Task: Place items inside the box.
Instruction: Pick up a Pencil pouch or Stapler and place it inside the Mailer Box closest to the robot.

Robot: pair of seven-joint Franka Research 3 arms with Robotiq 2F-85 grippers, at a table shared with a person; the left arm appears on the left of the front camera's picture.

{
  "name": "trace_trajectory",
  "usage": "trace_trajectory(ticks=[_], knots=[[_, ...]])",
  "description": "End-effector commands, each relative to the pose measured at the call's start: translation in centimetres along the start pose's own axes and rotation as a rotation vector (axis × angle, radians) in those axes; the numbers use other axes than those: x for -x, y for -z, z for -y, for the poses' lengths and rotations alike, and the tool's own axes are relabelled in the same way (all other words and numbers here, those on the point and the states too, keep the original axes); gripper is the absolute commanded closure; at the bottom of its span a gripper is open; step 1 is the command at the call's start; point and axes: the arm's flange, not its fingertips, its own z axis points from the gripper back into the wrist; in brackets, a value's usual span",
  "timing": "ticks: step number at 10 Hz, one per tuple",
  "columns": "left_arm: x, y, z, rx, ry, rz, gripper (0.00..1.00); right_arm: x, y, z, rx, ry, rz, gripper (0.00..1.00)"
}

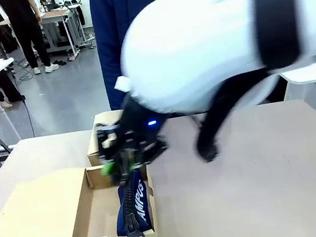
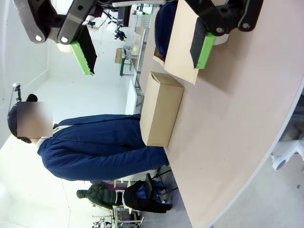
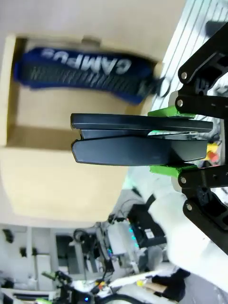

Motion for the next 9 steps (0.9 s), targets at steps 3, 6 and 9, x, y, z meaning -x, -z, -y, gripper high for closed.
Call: trace_trajectory(ticks=[3, 6, 9], knots=[[0.4, 0.1, 0.0, 0.026, 0.014, 0.012, 0.0, -0.7, 10.9, -2.7, 0.21, 0.033, 0.018, 0.58], [0.4, 0.1, 0.0, 0.026, 0.014, 0.012, 0.0, 0.3, 8.7, -0.4, 0.127, 0.0, -0.005, 0.58], [0.4, 0.1, 0.0, 0.026, 0.014, 0.012, 0.0, 0.4, 12.2, 1.2, 0.156, 0.023, -0.045, 0.58]])
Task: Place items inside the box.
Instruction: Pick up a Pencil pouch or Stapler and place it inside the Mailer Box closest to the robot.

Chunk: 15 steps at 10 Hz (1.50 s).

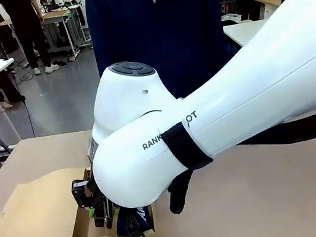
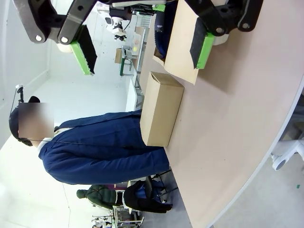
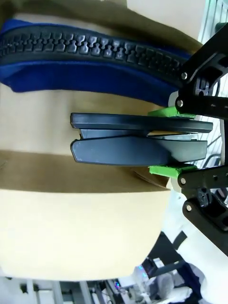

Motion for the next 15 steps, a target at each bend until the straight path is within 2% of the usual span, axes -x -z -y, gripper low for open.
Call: trace_trajectory(ticks=[1, 2, 3, 10, 11, 12, 13, 15], knots=[[0.4, 0.2, 0.0, 0.026, 0.014, 0.011, 0.0, -0.2, 1.3, 0.0, -0.017, 0.015, 0.025, 0.58], [0.4, 0.2, 0.0, 0.026, 0.014, 0.011, 0.0, -0.4, 1.3, 0.0, -0.021, 0.027, 0.059, 0.23], [0.4, 0.2, 0.0, 0.026, 0.014, 0.011, 0.0, -0.3, 1.1, 0.2, -0.021, 0.023, 0.087, 0.01], [0.4, 0.2, 0.0, 0.026, 0.014, 0.011, 0.0, 0.0, -1.8, 2.5, -0.134, 0.065, 0.149, 0.0], [0.4, 0.2, 0.0, 0.026, 0.014, 0.011, 0.0, -0.3, -2.6, 3.4, -0.162, 0.047, 0.096, 0.0], [0.4, 0.2, 0.0, 0.026, 0.014, 0.011, 0.0, -0.8, -4.8, 5.6, -0.173, 0.045, 0.062, 0.0], [0.4, 0.2, 0.0, 0.026, 0.014, 0.011, 0.0, -1.8, -7.8, 9.7, -0.208, 0.079, 0.04, 0.0], [0.4, 0.2, 0.0, 0.026, 0.014, 0.011, 0.0, -2.5, -13.8, 20.5, -0.47, 0.108, -0.163, 0.0]])
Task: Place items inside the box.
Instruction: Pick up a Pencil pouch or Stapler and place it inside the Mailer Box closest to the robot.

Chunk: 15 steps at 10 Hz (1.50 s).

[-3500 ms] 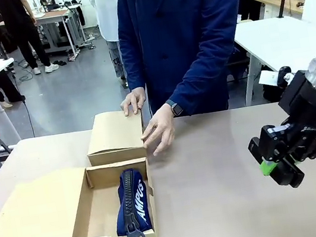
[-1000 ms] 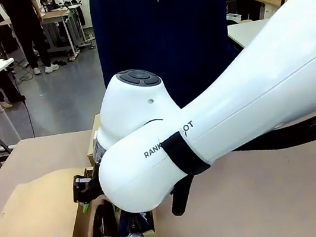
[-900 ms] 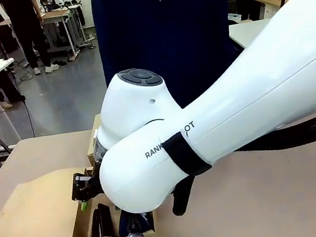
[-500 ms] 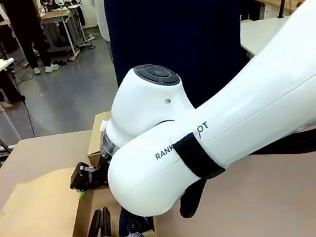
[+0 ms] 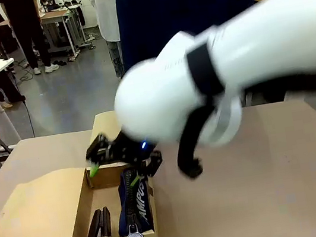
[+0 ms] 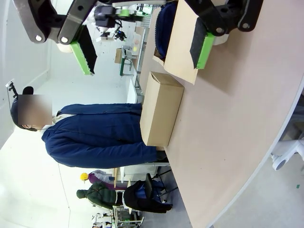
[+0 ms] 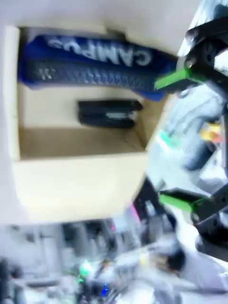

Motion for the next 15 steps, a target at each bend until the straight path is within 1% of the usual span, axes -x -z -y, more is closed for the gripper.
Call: trace_trajectory(ticks=[1, 2, 3, 5, 6, 7, 8, 9, 10, 11, 12, 13, 14, 15], knots=[[0.4, 0.2, 0.0, 0.026, 0.014, 0.011, 0.0, 1.4, -10.9, 14.5, -0.187, 0.149, -0.11, 0.0], [0.4, 0.2, 0.0, 0.026, 0.014, 0.011, 0.0, 2.5, -11.3, 15.7, -0.19, 0.27, -0.026, 0.0], [0.4, 0.2, 0.0, 0.026, 0.014, 0.011, 0.0, -0.8, -5.6, 2.6, -0.152, 0.03, -0.057, 0.0], [0.4, 0.2, 0.0, 0.026, 0.014, 0.011, 0.0, -0.8, -5.6, 2.6, -0.152, 0.03, -0.057, 0.0], [0.4, 0.2, 0.0, 0.026, 0.014, 0.011, 0.0, 1.0, -9.1, 7.6, -0.209, 0.084, -0.068, 0.0], [0.4, 0.2, 0.0, 0.026, 0.014, 0.011, 0.0, 0.2, -8.0, 6.8, -0.201, 0.016, -0.206, 0.0], [0.4, 0.2, 0.0, 0.026, 0.014, 0.011, 0.0, -0.7, -11.4, 7.7, -0.324, -0.023, -0.187, 0.0], [0.4, 0.2, 0.0, 0.026, 0.014, 0.011, 0.0, -0.7, -16.0, 10.2, -0.463, -0.04, -0.219, 0.0], [0.4, 0.2, 0.0, 0.026, 0.014, 0.011, 0.0, 0.0, -20.6, 13.7, -0.542, 0.001, -0.24, 0.0], [0.4, 0.2, 0.0, 0.026, 0.014, 0.011, 0.0, 1.0, -24.4, 17.7, -0.649, 0.042, -0.237, 0.0], [0.4, 0.2, 0.0, 0.026, 0.014, 0.011, 0.0, 2.1, -27.0, 22.0, -0.7, 0.178, -0.099, 0.0], [0.4, 0.2, 0.0, 0.026, 0.014, 0.011, 0.0, 4.1, -28.9, 26.8, -0.825, 0.25, -0.004, 0.0], [0.4, 0.2, 0.0, 0.026, 0.014, 0.011, 0.0, 6.4, -29.8, 30.3, -0.908, 0.274, 0.073, 0.0], [0.4, 0.2, 0.0, 0.026, 0.014, 0.011, 0.0, 8.9, -30.3, 33.2, -0.954, 0.298, 0.165, 0.0]])
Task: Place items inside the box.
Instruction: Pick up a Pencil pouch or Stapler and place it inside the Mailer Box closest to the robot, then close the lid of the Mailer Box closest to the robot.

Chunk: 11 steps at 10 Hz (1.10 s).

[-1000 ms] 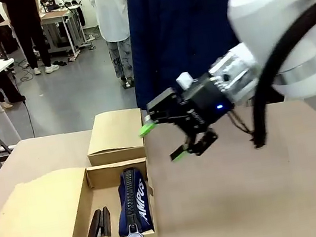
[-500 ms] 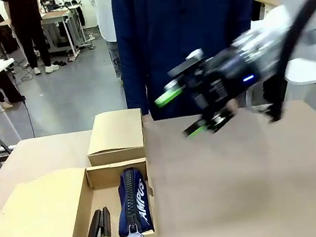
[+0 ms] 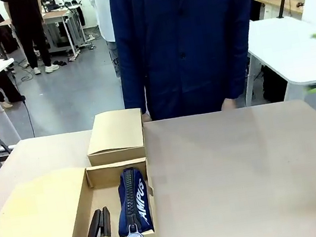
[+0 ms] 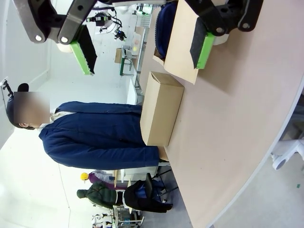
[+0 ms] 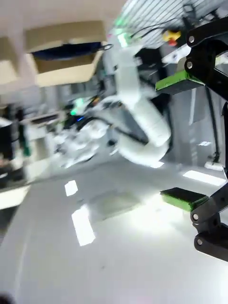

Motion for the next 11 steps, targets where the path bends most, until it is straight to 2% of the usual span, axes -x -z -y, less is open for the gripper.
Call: trace_trajectory(ticks=[1, 2, 3, 4, 5, 11], knots=[[0.4, 0.2, 0.0, 0.026, 0.013, 0.011, 0.0, 6.2, -1.0, 6.7, -0.102, 0.01, 0.201, 0.0], [0.4, 0.2, 0.0, 0.026, 0.013, 0.011, 0.0, 8.3, -2.1, 8.1, -0.053, 0.017, 0.3, 0.0], [0.4, 0.2, 0.0, 0.026, 0.013, 0.011, 0.0, 9.4, -2.2, 8.7, 0.063, -0.005, 0.37, 0.0], [0.4, 0.2, 0.0, 0.026, 0.013, 0.011, 0.0, 8.9, -1.1, 8.5, 0.237, -0.056, 0.425, 0.0], [0.4, 0.2, 0.0, 0.026, 0.013, 0.011, 0.0, 0.9, -9.9, 2.1, -0.042, 0.028, 0.298, 0.0], [0.4, 0.2, 0.0, 0.026, 0.013, 0.011, 0.0, 0.9, -9.9, 2.1, -0.042, 0.028, 0.298, 0.0]])
